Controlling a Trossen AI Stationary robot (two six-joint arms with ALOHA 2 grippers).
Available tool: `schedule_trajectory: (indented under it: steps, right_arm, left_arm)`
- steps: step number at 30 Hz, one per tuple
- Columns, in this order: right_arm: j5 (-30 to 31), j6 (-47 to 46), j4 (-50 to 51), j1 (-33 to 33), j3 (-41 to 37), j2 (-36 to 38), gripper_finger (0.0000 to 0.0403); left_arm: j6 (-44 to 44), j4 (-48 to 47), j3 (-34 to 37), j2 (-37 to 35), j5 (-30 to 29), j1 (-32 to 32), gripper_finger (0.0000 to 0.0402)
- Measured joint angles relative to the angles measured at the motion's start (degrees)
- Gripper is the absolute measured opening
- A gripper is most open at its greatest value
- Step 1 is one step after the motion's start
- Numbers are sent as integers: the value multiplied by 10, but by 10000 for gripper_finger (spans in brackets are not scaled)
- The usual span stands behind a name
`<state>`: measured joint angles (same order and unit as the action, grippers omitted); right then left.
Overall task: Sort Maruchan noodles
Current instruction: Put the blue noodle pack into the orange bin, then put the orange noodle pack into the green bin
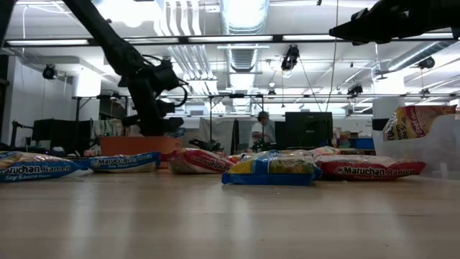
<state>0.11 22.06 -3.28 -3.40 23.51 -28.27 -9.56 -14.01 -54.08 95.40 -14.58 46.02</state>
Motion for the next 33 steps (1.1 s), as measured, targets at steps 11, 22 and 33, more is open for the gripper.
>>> schedule_trajectory:
  steps: [11,22,33]
  right_arm:
    - [0,0,0,0,0,0,59]
    - [52,-144,-2,0,-4,-6,59]
    - [50,-302,-1,0,-31,-96,59]
  left_arm:
    - [17,-32,-31,-61,3,-6,0]
    - [58,-31,-28,-205,51,-161,0]
    - [180,-52,-24,-199,52,-435,0]
